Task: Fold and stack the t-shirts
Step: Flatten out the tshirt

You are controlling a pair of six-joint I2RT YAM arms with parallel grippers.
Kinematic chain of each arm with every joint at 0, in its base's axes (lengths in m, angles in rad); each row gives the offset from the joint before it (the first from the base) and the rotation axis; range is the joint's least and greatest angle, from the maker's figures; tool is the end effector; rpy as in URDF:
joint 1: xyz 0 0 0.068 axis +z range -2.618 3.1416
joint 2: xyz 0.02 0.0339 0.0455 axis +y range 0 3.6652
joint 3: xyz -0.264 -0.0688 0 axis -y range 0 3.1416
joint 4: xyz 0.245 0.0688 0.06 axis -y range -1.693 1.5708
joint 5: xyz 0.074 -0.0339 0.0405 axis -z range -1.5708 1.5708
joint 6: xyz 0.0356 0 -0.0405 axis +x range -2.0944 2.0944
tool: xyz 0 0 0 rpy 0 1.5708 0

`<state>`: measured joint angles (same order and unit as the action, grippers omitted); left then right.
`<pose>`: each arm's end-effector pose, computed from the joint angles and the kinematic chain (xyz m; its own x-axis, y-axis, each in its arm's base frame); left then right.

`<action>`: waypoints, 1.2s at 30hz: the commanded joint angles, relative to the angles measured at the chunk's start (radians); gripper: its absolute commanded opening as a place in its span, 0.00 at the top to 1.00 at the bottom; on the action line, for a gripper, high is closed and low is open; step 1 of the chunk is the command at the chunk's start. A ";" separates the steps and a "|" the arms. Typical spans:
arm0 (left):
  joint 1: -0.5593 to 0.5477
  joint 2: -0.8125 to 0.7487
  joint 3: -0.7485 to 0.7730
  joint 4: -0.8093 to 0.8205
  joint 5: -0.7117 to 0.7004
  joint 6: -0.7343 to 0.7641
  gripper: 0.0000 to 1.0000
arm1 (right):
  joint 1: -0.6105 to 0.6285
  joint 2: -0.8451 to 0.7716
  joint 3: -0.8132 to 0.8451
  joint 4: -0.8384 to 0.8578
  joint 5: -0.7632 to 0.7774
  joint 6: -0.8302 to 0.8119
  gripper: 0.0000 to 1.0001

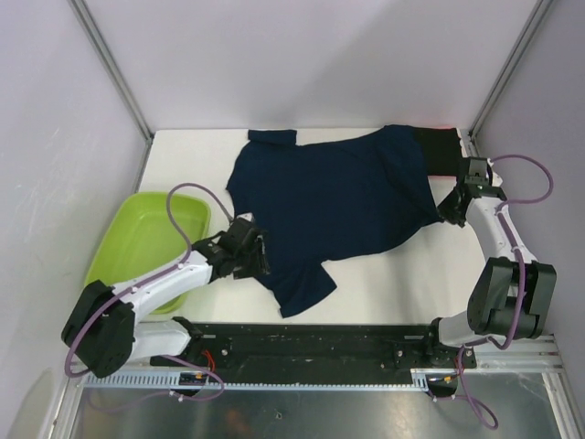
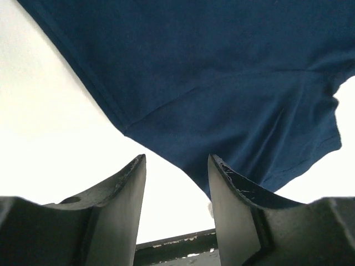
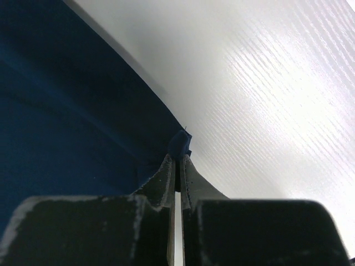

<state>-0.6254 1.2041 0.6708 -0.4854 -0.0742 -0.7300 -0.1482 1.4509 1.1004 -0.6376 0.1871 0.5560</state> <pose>0.1834 -0.1291 0.1938 -0.8827 -0.1829 -0.4329 -0.0488 0.9518 -0.3027 0.2948 -0.0507 0.2568 -0.5714 0.6096 -0.5494 0.6451 0.7475 0.1585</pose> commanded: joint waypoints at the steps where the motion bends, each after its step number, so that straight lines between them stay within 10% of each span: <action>1: -0.059 0.046 -0.011 0.014 -0.068 -0.071 0.46 | -0.005 -0.056 0.000 -0.008 0.025 -0.018 1.00; 12: -0.121 0.105 -0.028 0.022 -0.166 -0.182 0.49 | -0.011 -0.075 0.000 0.013 -0.008 -0.015 1.00; 26: -0.127 0.029 -0.015 -0.065 -0.359 -0.255 1.00 | -0.013 -0.092 0.029 0.009 -0.029 -0.012 1.00; 31: -0.124 -0.037 0.017 -0.082 -0.274 -0.194 0.97 | -0.013 -0.100 0.031 -0.004 -0.026 -0.013 1.00; 36: -0.219 -0.040 0.026 -0.082 -0.208 -0.220 0.60 | -0.013 -0.103 0.030 -0.005 -0.031 -0.010 1.00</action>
<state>-0.7757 1.1770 0.6643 -0.5564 -0.3225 -0.9337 -0.1555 1.3830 1.0996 -0.6315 0.1513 0.5556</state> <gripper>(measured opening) 0.289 0.030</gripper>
